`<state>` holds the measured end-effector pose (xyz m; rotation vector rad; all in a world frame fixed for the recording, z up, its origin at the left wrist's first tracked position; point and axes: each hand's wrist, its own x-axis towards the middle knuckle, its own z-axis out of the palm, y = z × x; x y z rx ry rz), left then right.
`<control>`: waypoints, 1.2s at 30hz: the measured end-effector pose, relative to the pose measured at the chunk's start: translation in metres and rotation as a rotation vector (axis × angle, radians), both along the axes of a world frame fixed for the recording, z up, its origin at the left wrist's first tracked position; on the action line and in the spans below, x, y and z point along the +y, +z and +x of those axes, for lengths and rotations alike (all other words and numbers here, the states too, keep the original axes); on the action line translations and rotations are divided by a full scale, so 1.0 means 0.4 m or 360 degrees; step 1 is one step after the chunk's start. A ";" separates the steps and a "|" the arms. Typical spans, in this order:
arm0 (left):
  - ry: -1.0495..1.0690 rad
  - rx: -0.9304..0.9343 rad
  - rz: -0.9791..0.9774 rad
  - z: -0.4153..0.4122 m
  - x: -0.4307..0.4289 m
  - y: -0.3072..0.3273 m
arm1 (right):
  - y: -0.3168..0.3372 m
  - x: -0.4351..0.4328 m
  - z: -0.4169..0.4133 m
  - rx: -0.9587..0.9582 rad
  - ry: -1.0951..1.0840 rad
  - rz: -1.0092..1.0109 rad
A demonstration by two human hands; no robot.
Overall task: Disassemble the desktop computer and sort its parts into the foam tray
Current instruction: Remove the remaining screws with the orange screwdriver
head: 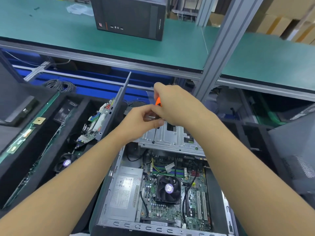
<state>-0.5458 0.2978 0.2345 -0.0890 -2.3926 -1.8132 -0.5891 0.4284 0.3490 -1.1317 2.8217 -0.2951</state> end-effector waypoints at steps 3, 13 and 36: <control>-0.0033 -0.0050 0.0023 0.002 -0.014 -0.005 | 0.020 0.007 -0.002 -0.0138 0.0123 0.0050; 0.0238 -0.0085 -0.0150 -0.014 0.011 -0.007 | -0.016 -0.020 0.005 -0.0013 -0.0362 -0.0022; -0.0113 -0.0059 0.0088 -0.003 -0.031 0.001 | 0.009 -0.007 0.000 -0.0060 0.0002 0.0028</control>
